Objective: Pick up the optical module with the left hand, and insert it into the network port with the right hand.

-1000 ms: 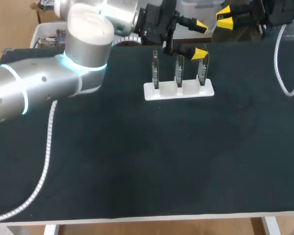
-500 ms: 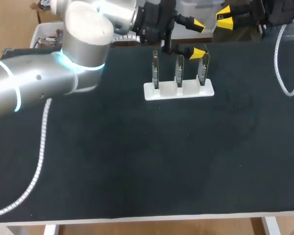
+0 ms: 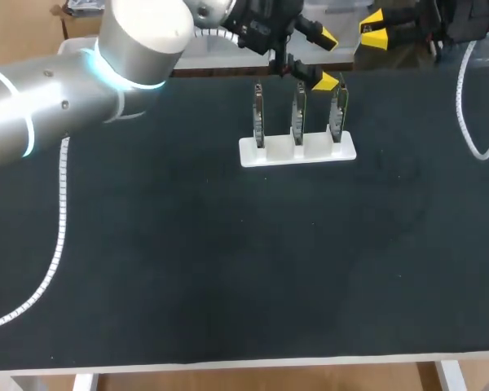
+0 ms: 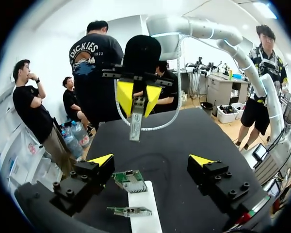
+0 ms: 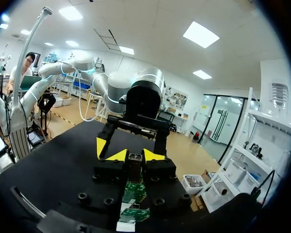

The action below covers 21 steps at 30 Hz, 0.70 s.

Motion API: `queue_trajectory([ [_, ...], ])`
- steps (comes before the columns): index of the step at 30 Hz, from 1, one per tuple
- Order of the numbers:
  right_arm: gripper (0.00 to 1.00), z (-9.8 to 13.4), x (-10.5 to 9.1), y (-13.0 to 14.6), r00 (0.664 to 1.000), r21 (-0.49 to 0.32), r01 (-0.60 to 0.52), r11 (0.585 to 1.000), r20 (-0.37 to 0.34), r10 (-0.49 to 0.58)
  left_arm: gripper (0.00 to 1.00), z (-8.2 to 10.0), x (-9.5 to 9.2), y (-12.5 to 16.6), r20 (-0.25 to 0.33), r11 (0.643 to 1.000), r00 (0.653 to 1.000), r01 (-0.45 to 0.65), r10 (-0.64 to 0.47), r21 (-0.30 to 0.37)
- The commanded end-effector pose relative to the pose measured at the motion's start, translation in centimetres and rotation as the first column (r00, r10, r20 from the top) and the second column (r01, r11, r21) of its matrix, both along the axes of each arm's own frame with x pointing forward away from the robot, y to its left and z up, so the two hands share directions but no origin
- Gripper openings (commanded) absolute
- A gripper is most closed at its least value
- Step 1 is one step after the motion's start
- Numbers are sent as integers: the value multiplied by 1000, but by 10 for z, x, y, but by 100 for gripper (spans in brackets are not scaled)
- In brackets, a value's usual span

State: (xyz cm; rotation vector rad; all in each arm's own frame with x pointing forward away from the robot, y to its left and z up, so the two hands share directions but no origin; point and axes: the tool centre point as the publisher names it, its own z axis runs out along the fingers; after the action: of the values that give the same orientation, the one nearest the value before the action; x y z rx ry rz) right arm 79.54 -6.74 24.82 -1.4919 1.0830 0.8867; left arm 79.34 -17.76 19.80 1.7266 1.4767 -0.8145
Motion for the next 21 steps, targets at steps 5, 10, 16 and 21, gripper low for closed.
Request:
queue_trajectory([
  [5, 0, 0, 0, 0, 1000, -1, 0, 1000, 0, 0, 100, -3, 12, 4, -10, 999, 1000, -12, 12, 47],
  [10, 0, 0, 0, 0, 1000, -1, 0, 1000, 0, 0, 100, -6, 15, 4, -9, 998, 1000, -18, 18, 52],
  [16, 0, 0, 0, 0, 1000, -1, 0, 1000, 0, 0, 100, -9, 19, 4, -12, 997, 999, -29, 30, 65],
  [21, 0, 0, 0, 0, 1000, -1, 0, 1000, 0, 0, 100, -10, 22, 3, -12, 997, 999, -31, 32, 66],
])
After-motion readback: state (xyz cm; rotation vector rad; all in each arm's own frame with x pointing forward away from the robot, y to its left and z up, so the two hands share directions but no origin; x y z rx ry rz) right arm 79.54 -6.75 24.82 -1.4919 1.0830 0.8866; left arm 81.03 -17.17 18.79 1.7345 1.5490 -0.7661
